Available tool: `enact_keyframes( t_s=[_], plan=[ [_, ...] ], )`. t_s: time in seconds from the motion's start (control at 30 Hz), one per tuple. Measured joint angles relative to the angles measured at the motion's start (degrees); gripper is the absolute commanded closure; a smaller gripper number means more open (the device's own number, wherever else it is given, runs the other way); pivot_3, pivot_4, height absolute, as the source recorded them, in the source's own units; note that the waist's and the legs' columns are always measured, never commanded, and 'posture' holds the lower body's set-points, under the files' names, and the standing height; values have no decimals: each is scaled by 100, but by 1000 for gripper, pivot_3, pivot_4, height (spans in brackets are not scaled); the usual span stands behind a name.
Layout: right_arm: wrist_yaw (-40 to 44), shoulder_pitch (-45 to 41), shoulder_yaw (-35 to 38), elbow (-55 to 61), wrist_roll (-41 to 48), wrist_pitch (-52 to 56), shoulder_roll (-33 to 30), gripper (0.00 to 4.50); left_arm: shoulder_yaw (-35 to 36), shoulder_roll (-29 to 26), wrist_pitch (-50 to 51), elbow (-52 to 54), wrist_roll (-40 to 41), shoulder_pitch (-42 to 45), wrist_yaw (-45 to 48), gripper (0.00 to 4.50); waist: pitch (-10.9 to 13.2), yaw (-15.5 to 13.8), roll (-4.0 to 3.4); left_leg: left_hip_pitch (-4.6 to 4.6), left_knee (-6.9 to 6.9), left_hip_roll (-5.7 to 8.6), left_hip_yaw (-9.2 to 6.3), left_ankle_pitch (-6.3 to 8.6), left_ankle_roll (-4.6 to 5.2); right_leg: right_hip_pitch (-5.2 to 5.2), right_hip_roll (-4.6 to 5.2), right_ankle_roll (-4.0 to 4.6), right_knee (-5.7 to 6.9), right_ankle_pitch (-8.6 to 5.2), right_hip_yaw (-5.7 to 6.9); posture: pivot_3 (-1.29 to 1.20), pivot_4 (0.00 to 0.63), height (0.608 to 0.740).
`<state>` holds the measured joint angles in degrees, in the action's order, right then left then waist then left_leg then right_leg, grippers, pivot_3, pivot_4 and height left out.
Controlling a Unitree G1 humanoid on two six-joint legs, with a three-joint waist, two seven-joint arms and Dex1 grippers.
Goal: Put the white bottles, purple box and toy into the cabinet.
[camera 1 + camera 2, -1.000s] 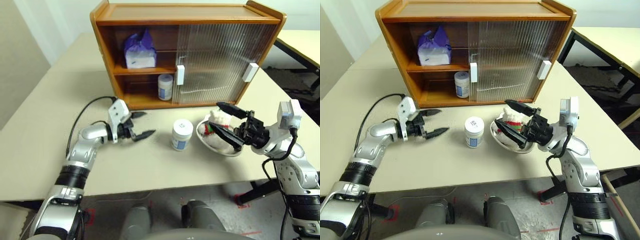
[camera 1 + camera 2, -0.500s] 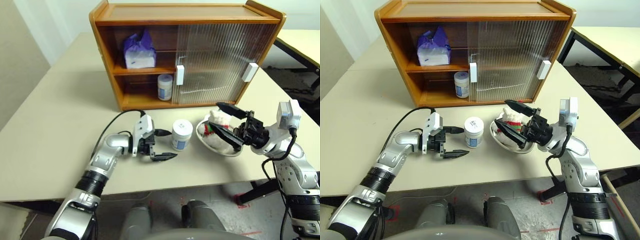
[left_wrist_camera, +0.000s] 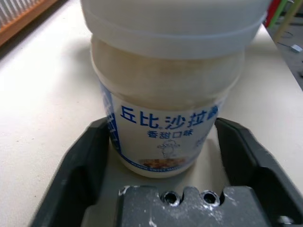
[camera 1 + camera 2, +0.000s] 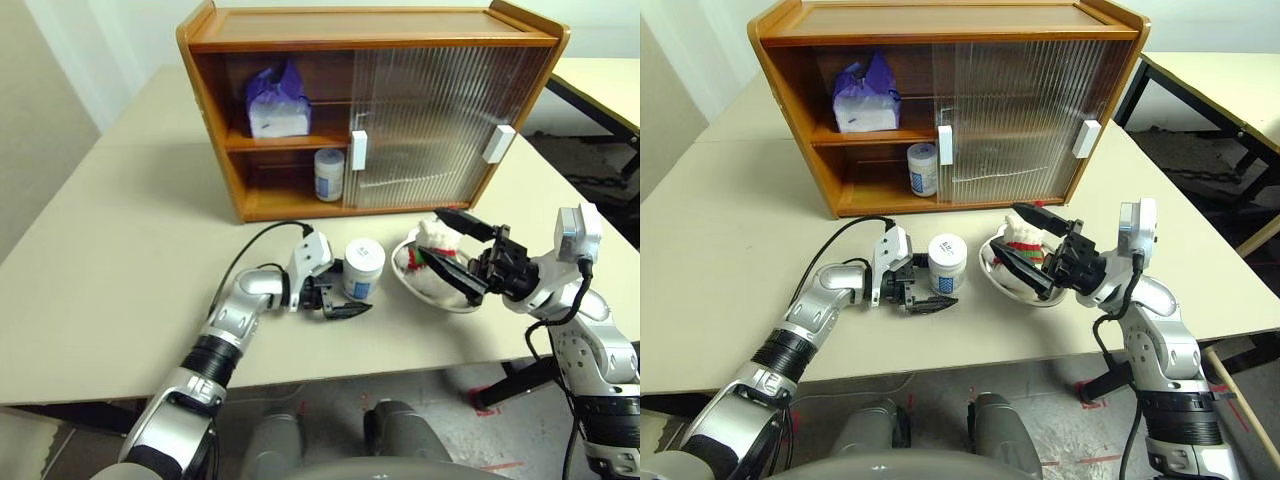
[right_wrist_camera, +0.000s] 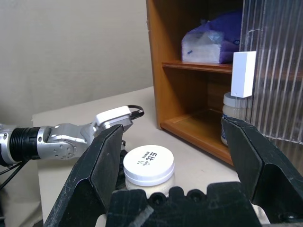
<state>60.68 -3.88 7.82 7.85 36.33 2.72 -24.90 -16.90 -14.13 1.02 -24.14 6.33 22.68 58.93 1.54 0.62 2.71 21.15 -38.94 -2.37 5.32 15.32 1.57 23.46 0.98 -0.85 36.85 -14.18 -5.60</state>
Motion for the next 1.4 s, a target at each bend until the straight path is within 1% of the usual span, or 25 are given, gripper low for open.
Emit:
enact_keyframes(
  t_s=[0.03, 0.17, 0.43, 0.57, 0.7, 0.9, 1.2, 1.4],
  plan=[
    [9, -2, -1, 0, -4, 0, -14, 0, 13, 20, 0, -22, 3, 6, -32, 1406, 0, -2, 0, 0, 0, 1, 0, 0, 0, 0, 0, 0, 0, 0, 0, 54, 0, 740],
    [22, -20, -8, 0, -8, 0, -34, 0, 94, 42, 10, -67, 31, 17, -148, 1405, 0, -6, 0, 0, 0, 2, -1, 0, 0, 0, 0, -1, 0, 1, 0, 56, 0, 740],
    [27, -34, -16, -4, -25, 0, -33, 0, 784, -64, 37, 108, 71, -36, -901, 1405, 1, -4, 0, 4, 1, -4, -2, 0, 0, 5, -2, -2, -1, -1, 1, 59, 0, 740],
    [42, -105, -25, -11, -34, 0, -33, 0, 1296, -59, 126, 102, 67, 32, -1722, 1405, 2, -11, 3, 5, 1, -4, -3, 1, -1, 5, -1, -4, 0, 2, 2, 62, 0, 740],
    [76, -144, -25, -60, -39, 0, -33, 0, 1606, -23, 150, 10, 37, 360, -2424, 1405, 2, -31, 3, 6, 1, -1, -4, 1, -2, 4, 0, -6, -1, 3, 2, 66, 0, 740],
    [98, -187, -26, -101, -50, -1, -28, 0, 1706, 56, 212, -727, -154, 974, -3260, 1405, 3, -33, 4, 9, 1, 2, -4, 2, -3, 4, 0, -8, -5, 3, 3, 63, 0, 740],
    [101, -179, -17, -98, -49, -1, -61, 0, 1786, 445, 225, -1854, -312, 1598, -4043, 1405, 10, -20, 16, 12, 1, 5, -4, 3, -5, 6, 0, -10, -6, 3, 3, 55, 0, 740],
    [82, -143, -24, -84, -50, -1, -31, 0, 1840, 532, 181, -2515, -343, 1990, -4450, 1405, 12, -12, 20, 14, 1, 16, -6, 4, -6, 7, -1, -10, -6, 3, 3, 54, 0, 740]
  ],
)
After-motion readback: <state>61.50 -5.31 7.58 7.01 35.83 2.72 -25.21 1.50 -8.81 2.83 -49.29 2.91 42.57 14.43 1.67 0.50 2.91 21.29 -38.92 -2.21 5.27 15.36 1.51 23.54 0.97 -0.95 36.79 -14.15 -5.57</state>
